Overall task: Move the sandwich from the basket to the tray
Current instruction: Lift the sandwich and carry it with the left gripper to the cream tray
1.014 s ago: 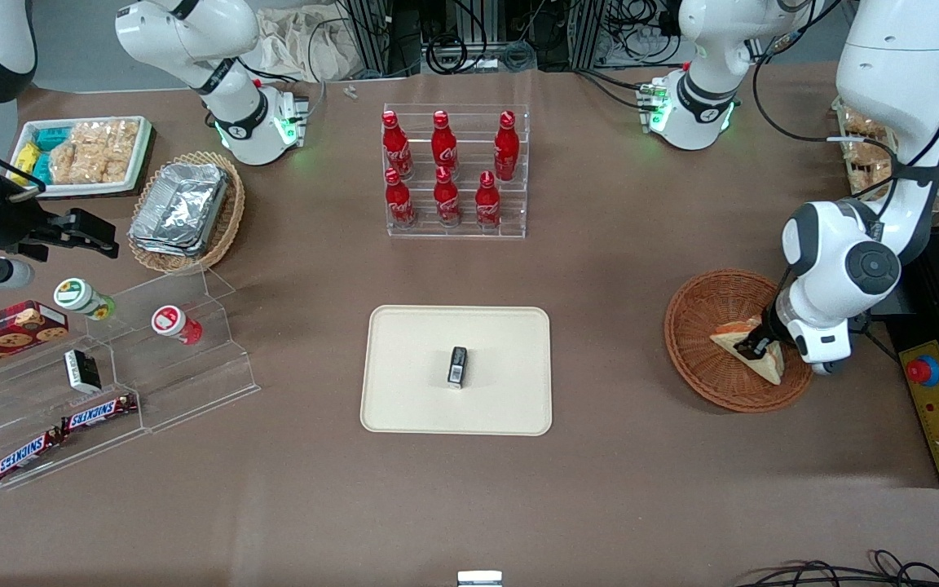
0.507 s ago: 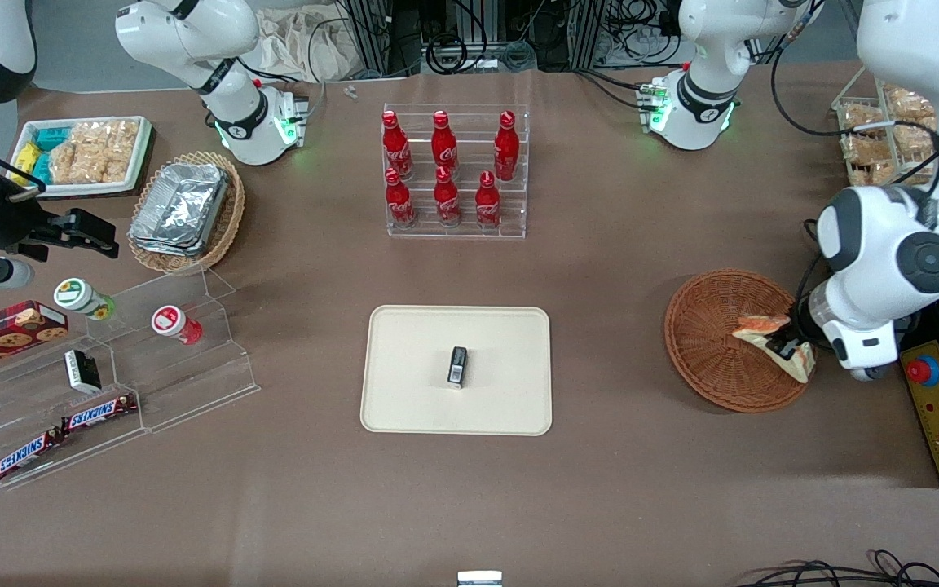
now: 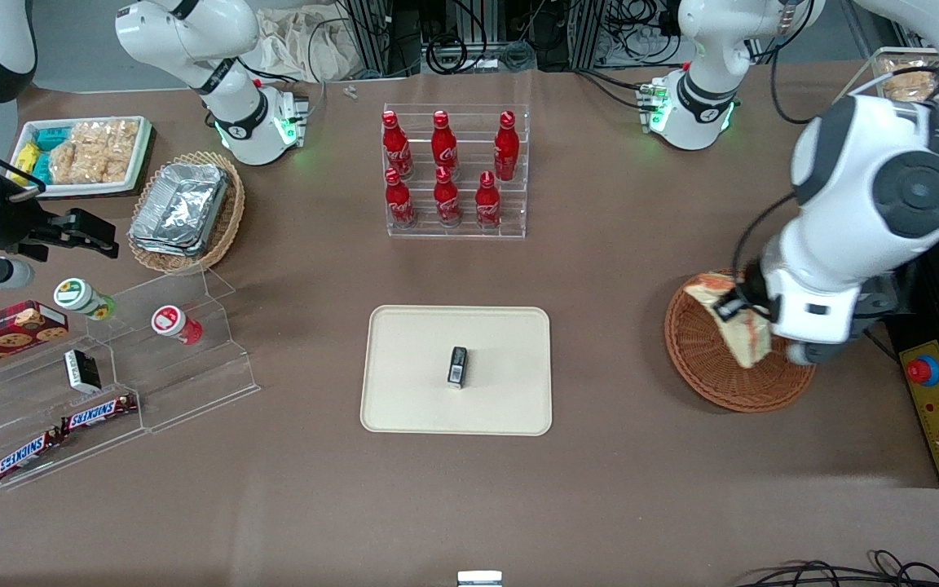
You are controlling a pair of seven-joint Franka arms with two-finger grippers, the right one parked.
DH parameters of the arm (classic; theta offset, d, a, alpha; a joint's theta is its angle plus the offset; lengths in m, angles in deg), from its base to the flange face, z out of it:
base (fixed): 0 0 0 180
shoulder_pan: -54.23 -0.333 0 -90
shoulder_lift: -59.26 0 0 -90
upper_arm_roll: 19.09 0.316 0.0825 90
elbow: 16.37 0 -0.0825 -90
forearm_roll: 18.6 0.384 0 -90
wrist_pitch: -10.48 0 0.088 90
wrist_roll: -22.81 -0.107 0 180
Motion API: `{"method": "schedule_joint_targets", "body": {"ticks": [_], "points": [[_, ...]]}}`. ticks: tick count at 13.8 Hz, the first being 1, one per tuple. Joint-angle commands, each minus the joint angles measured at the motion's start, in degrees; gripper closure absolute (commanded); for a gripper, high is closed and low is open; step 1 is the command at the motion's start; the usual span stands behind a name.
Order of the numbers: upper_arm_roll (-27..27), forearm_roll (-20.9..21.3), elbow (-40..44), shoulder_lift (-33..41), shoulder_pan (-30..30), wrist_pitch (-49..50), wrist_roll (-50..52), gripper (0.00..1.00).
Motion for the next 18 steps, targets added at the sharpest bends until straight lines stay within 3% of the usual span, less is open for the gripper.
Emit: {"method": "schedule_joint_targets", "body": {"ticks": [1,3,5,12,14,15,17,18], "points": [[-0.17,2.97,9.0,-10.23,8.82,1.12,-2.28,1.0],[-0.17,8.85,14.88,-18.32,15.24,1.11,-1.67,1.0],[-0.08,11.33,17.62,-24.74,18.78,-0.2,-1.93,1.0],[0.09,12.04,18.51,-35.83,22.4,-18.11,-0.53,1.0],[0.18,12.04,19.12,-37.07,22.75,-19.28,-0.44,0.98],[0.1,11.87,19.13,-36.99,22.66,-19.37,-0.44,0.47],[0.18,11.95,19.13,-36.99,22.57,-19.45,-1.14,0.0],[0.18,12.04,19.04,-36.9,22.57,-19.37,-0.97,0.0]]}}
